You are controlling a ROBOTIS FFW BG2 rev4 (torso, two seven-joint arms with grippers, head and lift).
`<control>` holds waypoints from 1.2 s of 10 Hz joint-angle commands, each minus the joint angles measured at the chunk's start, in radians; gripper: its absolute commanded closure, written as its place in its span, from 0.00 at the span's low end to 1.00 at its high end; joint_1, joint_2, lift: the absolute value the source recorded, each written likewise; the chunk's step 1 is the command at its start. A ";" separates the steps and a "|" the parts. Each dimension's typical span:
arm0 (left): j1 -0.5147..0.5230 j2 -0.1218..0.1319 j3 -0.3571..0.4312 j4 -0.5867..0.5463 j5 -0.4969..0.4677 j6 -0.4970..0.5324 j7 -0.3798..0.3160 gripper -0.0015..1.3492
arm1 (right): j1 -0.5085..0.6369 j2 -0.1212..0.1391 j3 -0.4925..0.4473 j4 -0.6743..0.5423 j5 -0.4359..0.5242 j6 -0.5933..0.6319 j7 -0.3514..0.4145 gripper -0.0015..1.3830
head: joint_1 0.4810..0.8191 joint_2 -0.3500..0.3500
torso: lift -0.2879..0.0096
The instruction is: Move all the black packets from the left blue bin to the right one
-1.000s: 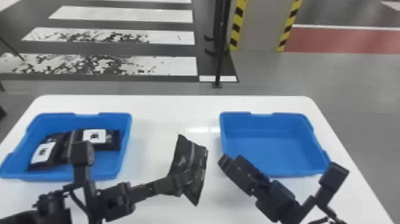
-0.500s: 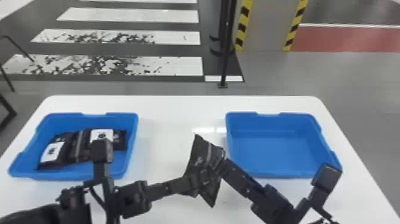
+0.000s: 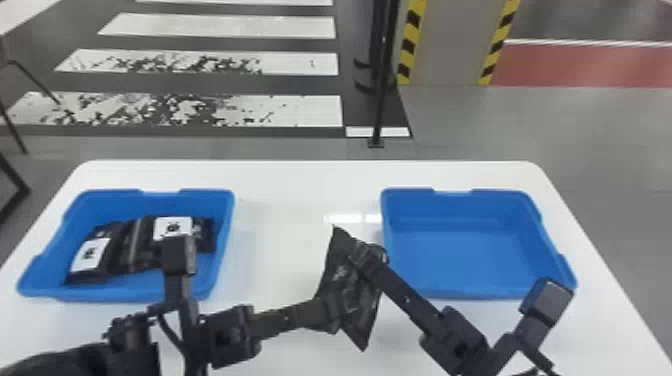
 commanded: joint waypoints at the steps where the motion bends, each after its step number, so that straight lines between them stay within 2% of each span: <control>1: 0.000 0.000 0.001 0.000 -0.001 -0.002 0.000 0.89 | 0.000 0.001 0.002 0.002 -0.004 -0.008 0.000 0.92 | 0.63 0.46 | 0.50; 2: 0.003 -0.002 0.001 0.000 -0.005 -0.017 0.005 0.88 | 0.000 0.001 0.002 0.004 -0.012 -0.013 0.002 0.92 | 0.63 0.46 | 0.50; 4: 0.030 -0.020 0.025 0.000 -0.001 -0.052 0.023 0.26 | -0.007 0.001 -0.008 0.012 -0.020 -0.028 0.002 0.92 | 0.63 0.46 | 0.50; 5: 0.042 -0.020 0.023 0.000 0.011 -0.054 0.021 0.06 | -0.032 -0.007 -0.016 0.044 -0.026 -0.030 0.002 0.92 | 0.63 0.46 | 0.50; 7: 0.057 -0.023 0.019 -0.002 0.039 -0.066 0.018 0.12 | -0.110 -0.039 -0.052 0.112 -0.006 -0.042 0.000 0.92 | 0.63 0.44 | 0.50; 10: 0.057 -0.029 0.033 -0.037 0.061 -0.110 0.018 0.12 | -0.270 -0.097 -0.082 0.291 0.050 -0.040 -0.009 0.92 | 0.63 0.35 | 0.50; 12: 0.057 -0.029 0.035 -0.039 0.066 -0.110 0.018 0.12 | -0.368 -0.113 -0.088 0.424 0.094 -0.042 -0.026 0.92 | 0.63 0.32 | 0.50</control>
